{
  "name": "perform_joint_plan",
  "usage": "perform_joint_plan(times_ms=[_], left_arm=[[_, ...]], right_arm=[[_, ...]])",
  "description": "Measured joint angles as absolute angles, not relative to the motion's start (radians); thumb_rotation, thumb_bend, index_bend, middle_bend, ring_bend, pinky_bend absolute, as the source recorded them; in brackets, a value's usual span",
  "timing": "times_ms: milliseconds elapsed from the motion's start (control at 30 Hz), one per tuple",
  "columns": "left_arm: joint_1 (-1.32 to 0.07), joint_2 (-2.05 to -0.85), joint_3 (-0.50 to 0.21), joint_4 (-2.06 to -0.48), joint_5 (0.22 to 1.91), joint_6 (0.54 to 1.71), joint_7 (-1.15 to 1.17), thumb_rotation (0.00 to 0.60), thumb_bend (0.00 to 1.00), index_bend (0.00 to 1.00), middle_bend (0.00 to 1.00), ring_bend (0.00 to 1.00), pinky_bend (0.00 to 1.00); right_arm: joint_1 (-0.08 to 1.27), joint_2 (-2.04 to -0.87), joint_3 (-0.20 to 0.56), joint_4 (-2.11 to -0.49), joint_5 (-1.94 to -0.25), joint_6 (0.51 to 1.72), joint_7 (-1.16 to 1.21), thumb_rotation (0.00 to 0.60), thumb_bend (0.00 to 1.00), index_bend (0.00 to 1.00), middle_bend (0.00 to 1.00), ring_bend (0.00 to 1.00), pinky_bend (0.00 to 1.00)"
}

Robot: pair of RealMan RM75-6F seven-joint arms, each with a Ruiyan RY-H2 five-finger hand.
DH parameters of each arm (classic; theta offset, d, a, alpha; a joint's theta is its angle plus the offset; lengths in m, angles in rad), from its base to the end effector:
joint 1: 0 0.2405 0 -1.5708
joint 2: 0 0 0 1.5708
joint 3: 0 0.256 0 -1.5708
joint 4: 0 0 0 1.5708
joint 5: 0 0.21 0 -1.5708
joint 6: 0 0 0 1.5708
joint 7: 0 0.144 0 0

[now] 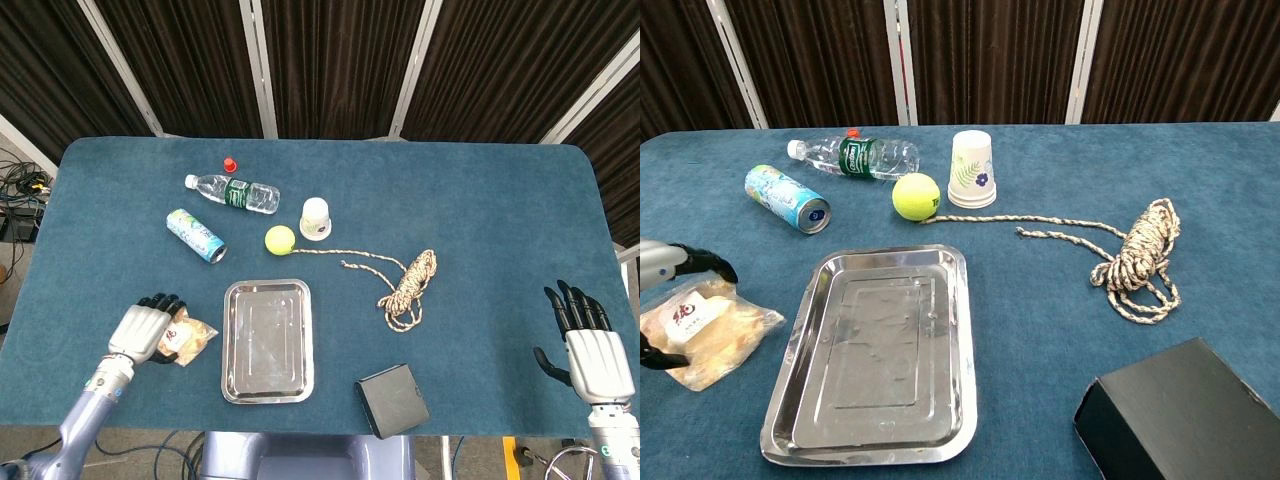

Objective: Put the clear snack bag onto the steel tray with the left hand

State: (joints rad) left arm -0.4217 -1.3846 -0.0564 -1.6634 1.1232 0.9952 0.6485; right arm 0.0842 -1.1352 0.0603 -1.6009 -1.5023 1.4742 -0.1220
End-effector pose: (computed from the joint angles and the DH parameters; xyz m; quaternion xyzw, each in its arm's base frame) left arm -0.2493 0.2490 0.0121 -0.7695 -0.3748 -0.2017 0.4761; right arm -0.3113 -0.1831 0.1548 0.6160 -0.3525 0.3553 0.6084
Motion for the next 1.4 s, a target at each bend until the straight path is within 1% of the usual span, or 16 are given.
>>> perform_joint_plan(times_ms=[33, 100, 167, 300, 433, 567, 667, 767, 800, 867, 967, 1000, 1067, 1100, 1200, 1400], left_arm=[[-0.425, -1.397, -0.056, -1.661, 1.119, 1.005, 0.661, 0.600, 0.30, 0.58, 0.62, 0.57, 0.64], [-0.425, -1.405, -0.054, -1.660, 1.123, 1.027, 0.668, 0.600, 0.33, 0.64, 0.68, 0.62, 0.68], [-0.423, -1.407, -0.048, -1.663, 1.135, 1.055, 0.671, 0.600, 0.34, 0.66, 0.70, 0.64, 0.70], [-0.414, -1.372, -0.040, -1.696, 1.170, 1.092, 0.655, 0.600, 0.35, 0.66, 0.71, 0.64, 0.70], [-0.406, -1.294, -0.043, -1.770, 1.212, 1.129, 0.613, 0.600, 0.34, 0.64, 0.69, 0.63, 0.69], [-0.404, -1.218, -0.065, -1.862, 1.266, 1.169, 0.554, 0.600, 0.33, 0.61, 0.66, 0.61, 0.68], [-0.416, -1.199, -0.092, -1.916, 1.307, 1.188, 0.520, 0.600, 0.31, 0.58, 0.64, 0.60, 0.67], [-0.439, -1.217, -0.107, -1.943, 1.310, 1.185, 0.525, 0.600, 0.30, 0.53, 0.58, 0.54, 0.63], [-0.445, -1.228, -0.109, -1.947, 1.307, 1.181, 0.532, 0.600, 0.28, 0.50, 0.54, 0.50, 0.60], [-0.460, -1.259, -0.110, -1.955, 1.299, 1.172, 0.555, 0.600, 0.25, 0.42, 0.43, 0.41, 0.53], [-0.479, -1.311, -0.108, -1.958, 1.286, 1.160, 0.591, 0.600, 0.18, 0.25, 0.17, 0.18, 0.34], [-0.484, -1.327, -0.107, -1.959, 1.281, 1.157, 0.603, 0.600, 0.16, 0.17, 0.08, 0.10, 0.28], [-0.497, -1.354, -0.101, -1.961, 1.270, 1.146, 0.631, 0.600, 0.15, 0.06, 0.01, 0.03, 0.22], [-0.501, -1.364, -0.098, -1.961, 1.267, 1.143, 0.642, 0.600, 0.14, 0.02, 0.00, 0.01, 0.19], [-0.508, -1.384, -0.087, -1.967, 1.259, 1.148, 0.664, 0.600, 0.13, 0.00, 0.00, 0.00, 0.12], [-0.495, -1.347, -0.081, -1.981, 1.272, 1.185, 0.650, 0.600, 0.12, 0.00, 0.00, 0.00, 0.11]], right_arm=[[0.084, -1.135, 0.060, -1.601, -1.502, 1.475, -0.120, 0.600, 0.30, 0.00, 0.00, 0.00, 0.11], [0.083, -1.134, 0.060, -1.600, -1.503, 1.476, -0.118, 0.600, 0.30, 0.00, 0.00, 0.00, 0.11], [0.083, -1.133, 0.060, -1.600, -1.503, 1.477, -0.116, 0.600, 0.30, 0.00, 0.00, 0.00, 0.11], [0.082, -1.133, 0.060, -1.603, -1.504, 1.478, -0.116, 0.600, 0.30, 0.00, 0.00, 0.00, 0.11], [0.083, -1.135, 0.058, -1.605, -1.506, 1.476, -0.124, 0.600, 0.30, 0.00, 0.00, 0.00, 0.11], [0.084, -1.138, 0.057, -1.606, -1.507, 1.474, -0.131, 0.600, 0.30, 0.00, 0.00, 0.00, 0.11], [0.085, -1.138, 0.057, -1.606, -1.508, 1.474, -0.132, 0.600, 0.30, 0.00, 0.00, 0.00, 0.11], [0.085, -1.138, 0.057, -1.605, -1.509, 1.474, -0.130, 0.600, 0.30, 0.00, 0.00, 0.00, 0.11], [0.085, -1.138, 0.058, -1.605, -1.508, 1.473, -0.128, 0.600, 0.30, 0.00, 0.00, 0.00, 0.11], [0.085, -1.137, 0.059, -1.604, -1.506, 1.474, -0.123, 0.600, 0.30, 0.00, 0.00, 0.00, 0.11], [0.084, -1.134, 0.061, -1.603, -1.503, 1.475, -0.115, 0.600, 0.30, 0.00, 0.00, 0.00, 0.11], [0.084, -1.133, 0.061, -1.603, -1.503, 1.476, -0.113, 0.600, 0.30, 0.00, 0.00, 0.00, 0.11], [0.083, -1.132, 0.061, -1.603, -1.504, 1.478, -0.109, 0.600, 0.30, 0.00, 0.00, 0.00, 0.11], [0.082, -1.131, 0.061, -1.602, -1.505, 1.480, -0.108, 0.600, 0.30, 0.00, 0.00, 0.00, 0.11], [0.082, -1.130, 0.061, -1.602, -1.507, 1.481, -0.107, 0.600, 0.30, 0.00, 0.00, 0.00, 0.11], [0.081, -1.130, 0.060, -1.604, -1.507, 1.481, -0.111, 0.600, 0.30, 0.00, 0.00, 0.00, 0.11]])
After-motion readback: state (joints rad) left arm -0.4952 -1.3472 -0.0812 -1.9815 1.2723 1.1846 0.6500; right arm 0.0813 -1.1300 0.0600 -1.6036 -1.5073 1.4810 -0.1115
